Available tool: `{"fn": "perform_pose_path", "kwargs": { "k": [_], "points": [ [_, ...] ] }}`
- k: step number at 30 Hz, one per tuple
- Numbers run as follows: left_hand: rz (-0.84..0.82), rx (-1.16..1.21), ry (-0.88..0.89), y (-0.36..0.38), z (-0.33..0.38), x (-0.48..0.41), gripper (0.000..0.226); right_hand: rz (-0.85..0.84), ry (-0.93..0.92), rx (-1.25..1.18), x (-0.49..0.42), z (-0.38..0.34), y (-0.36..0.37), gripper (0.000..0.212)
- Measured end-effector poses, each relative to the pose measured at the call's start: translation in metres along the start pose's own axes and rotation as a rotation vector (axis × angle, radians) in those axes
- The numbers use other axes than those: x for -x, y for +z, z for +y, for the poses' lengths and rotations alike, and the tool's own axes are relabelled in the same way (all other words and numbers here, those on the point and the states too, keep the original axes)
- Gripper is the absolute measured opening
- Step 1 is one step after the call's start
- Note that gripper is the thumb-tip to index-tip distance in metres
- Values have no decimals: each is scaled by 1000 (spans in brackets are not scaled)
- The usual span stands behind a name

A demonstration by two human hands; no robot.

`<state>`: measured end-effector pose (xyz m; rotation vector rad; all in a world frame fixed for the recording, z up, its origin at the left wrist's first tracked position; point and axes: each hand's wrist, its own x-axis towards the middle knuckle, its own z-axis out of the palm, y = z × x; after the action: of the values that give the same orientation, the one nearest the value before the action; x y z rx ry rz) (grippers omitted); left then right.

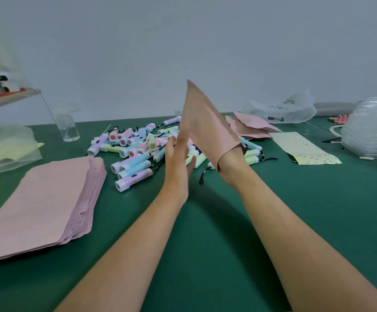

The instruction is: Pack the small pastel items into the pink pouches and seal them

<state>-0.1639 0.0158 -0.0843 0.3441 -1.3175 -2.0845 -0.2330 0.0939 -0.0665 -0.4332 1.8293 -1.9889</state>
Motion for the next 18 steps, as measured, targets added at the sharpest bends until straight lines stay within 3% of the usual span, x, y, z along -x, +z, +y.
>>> {"fn": "perform_pose_path", "kwargs": {
  "k": [1,3,5,7,9,12,16,18],
  "points": [
    [-7,108,-129,-2,3,-4,107,12,-18,167,0,4,1,27],
    [-79,248,-266,-10,7,-9,123,-118,-73,376,3,12,5,33],
    [-132,247,-285,-15,9,-9,116,-322,-140,513,13,15,14,37],
    [-147,257,-267,-19,10,-9,101,-408,-232,643,17,17,20,53],
    [-141,281,-273,-21,12,-8,85,-353,-303,753,16,16,19,51],
    [-95,289,-274,-18,9,-6,81,-287,-311,862,9,22,17,42],
    [-24,294,-287,-15,2,-5,75,-354,-197,988,4,27,19,44],
    [-19,304,-303,-15,0,-6,70,-325,-230,1025,6,25,24,43]
  ]
}}
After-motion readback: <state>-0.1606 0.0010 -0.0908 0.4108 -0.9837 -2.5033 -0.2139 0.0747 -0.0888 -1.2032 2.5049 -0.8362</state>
